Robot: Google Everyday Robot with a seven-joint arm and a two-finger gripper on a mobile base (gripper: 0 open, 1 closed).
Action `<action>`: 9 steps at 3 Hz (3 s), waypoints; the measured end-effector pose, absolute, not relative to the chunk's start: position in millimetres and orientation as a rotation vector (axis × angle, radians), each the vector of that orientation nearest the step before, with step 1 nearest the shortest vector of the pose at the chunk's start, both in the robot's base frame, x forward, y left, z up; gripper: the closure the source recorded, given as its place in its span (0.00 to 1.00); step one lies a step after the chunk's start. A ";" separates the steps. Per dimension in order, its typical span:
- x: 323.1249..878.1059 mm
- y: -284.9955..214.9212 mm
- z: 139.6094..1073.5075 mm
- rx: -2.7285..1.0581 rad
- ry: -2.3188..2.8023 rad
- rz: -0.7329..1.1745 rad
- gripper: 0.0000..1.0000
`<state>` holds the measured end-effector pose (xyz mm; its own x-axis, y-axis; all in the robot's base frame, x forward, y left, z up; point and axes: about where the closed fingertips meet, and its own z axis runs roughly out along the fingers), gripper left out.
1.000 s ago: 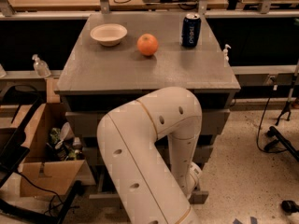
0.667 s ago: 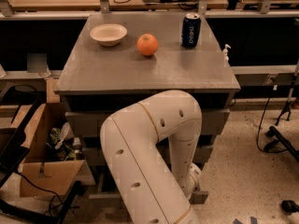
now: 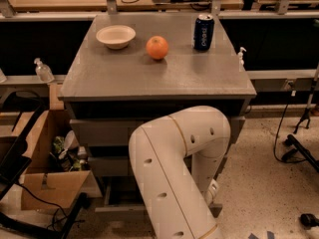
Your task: Open bottom drawer
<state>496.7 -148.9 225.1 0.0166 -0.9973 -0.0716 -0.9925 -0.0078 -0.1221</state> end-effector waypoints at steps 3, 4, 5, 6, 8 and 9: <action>487.2 -124.0 174.0 -2.160 2.078 0.108 0.00; 484.8 -124.3 173.6 -2.165 2.084 0.110 0.23; 479.5 -124.8 178.3 -2.172 2.118 0.110 0.54; 463.5 -128.7 187.7 -2.175 2.189 0.125 0.78; 464.3 -128.6 187.5 -2.175 2.190 0.126 1.00; 464.2 -128.6 187.5 -2.175 2.190 0.126 1.00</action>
Offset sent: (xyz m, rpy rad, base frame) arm 0.0040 0.0243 -0.0759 0.1212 0.1126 0.0618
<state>464.2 -128.6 187.5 -0.0079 -0.9955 -0.0948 -0.9998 0.0060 0.0209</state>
